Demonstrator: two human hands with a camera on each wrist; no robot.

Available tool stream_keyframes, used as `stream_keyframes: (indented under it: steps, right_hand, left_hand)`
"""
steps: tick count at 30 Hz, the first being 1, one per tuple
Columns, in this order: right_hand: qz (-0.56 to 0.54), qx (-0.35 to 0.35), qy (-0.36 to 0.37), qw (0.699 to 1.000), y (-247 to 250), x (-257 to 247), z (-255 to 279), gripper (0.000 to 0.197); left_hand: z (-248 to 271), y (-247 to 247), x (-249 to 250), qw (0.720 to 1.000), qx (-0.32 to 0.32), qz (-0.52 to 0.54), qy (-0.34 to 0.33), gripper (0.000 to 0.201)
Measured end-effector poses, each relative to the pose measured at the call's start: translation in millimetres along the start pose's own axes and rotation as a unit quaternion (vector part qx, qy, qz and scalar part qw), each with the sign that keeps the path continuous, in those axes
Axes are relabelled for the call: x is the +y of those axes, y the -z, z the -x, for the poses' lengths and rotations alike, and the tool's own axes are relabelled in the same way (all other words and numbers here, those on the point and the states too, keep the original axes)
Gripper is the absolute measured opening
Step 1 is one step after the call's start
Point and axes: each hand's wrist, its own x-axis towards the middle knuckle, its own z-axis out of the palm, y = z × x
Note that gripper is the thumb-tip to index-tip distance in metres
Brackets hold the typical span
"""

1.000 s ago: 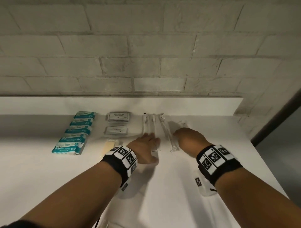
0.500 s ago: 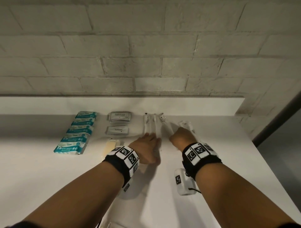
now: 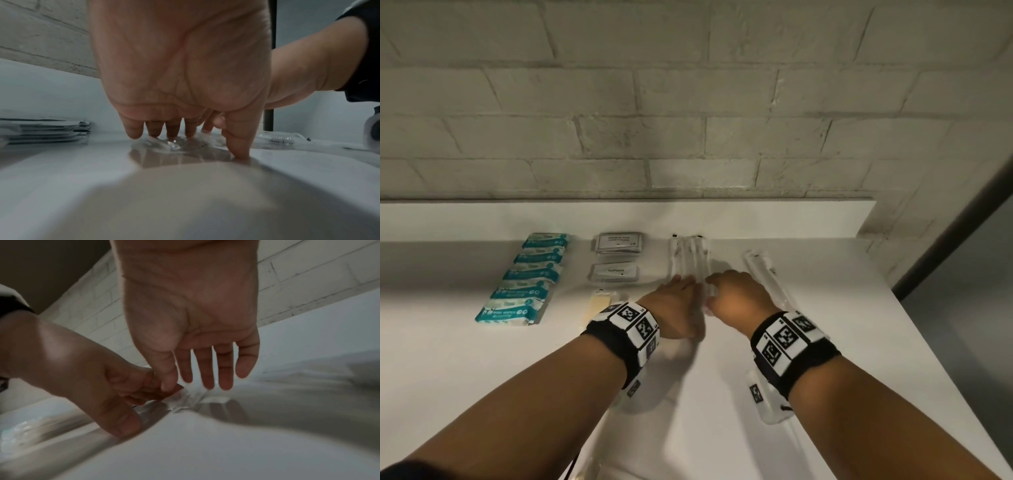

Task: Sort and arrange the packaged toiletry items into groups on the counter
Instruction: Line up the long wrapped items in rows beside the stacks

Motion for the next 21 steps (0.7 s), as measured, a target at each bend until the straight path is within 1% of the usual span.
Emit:
stream_keyframes:
  steps: [2, 3, 4, 5, 6, 7, 8, 10, 13, 14, 15, 17, 19, 20, 21]
  right_hand:
    - [0.007, 0.062, -0.059, 0.996, 7, 11, -1, 0.033]
    - [0.005, 0.069, -0.112, 0.991, 12, 20, -2, 0.032]
    - [0.002, 0.053, -0.166, 0.985, 18, 30, -5, 0.034]
    - [-0.005, 0.023, -0.209, 0.978, 24, 38, -5, 0.038]
    - [-0.01, -0.016, -0.229, 0.973, 28, 45, -6, 0.041]
    - [-0.017, -0.052, -0.229, 0.972, 30, 50, -5, 0.043]
    - [-0.022, -0.069, -0.222, 0.972, 30, 54, -6, 0.044]
    - [-0.018, -0.068, -0.221, 0.973, 29, 54, -4, 0.039]
    - [-0.048, -0.092, -0.241, 0.965, 32, 51, -3, 0.05]
    - [-0.039, -0.102, -0.224, 0.969, 33, 49, -5, 0.05]
    - [-0.024, -0.096, -0.198, 0.975, 36, 45, -6, 0.046]
    - [-0.016, -0.014, -0.131, 0.991, 46, 37, -6, 0.031]
    - [-0.016, 0.077, -0.033, 0.996, 57, 28, -5, 0.021]
    - [-0.01, 0.106, 0.01, 0.994, 61, 24, -3, 0.021]
    - [0.0, 0.11, 0.038, 0.993, 62, 23, -3, 0.023]
  left_hand:
    - [-2, 2, 0, 1.0, 0.017, -0.017, 0.003, 0.099]
    - [-4, 1, 1, 0.999, 0.017, -0.029, -0.01, 0.1]
    - [-7, -1, 2, 0.999, 0.009, -0.042, -0.024, 0.096]
    - [-10, -3, 3, 0.998, -0.004, -0.055, -0.031, 0.089]
    - [-12, -5, 3, 0.997, -0.017, -0.064, -0.031, 0.085]
    - [-14, -7, 3, 0.997, -0.031, -0.068, -0.027, 0.084]
    - [-16, -7, 3, 0.997, -0.04, -0.069, -0.023, 0.084]
    - [-18, -7, 1, 0.997, -0.051, -0.062, -0.019, 0.085]
    - [-17, -4, 0, 0.997, -0.055, -0.056, -0.019, 0.083]
    - [-16, -3, 1, 0.997, -0.054, -0.055, -0.02, 0.083]
    - [-15, -3, 2, 0.997, -0.053, -0.057, -0.021, 0.083]
    - [-16, -2, 3, 0.996, -0.057, -0.06, -0.021, 0.086]
    - [-18, -3, 3, 0.996, -0.062, -0.06, -0.018, 0.087]
    - [-18, -3, 3, 0.996, -0.065, -0.059, -0.017, 0.086]
    - [-17, -3, 3, 0.996, -0.065, -0.058, -0.017, 0.083]
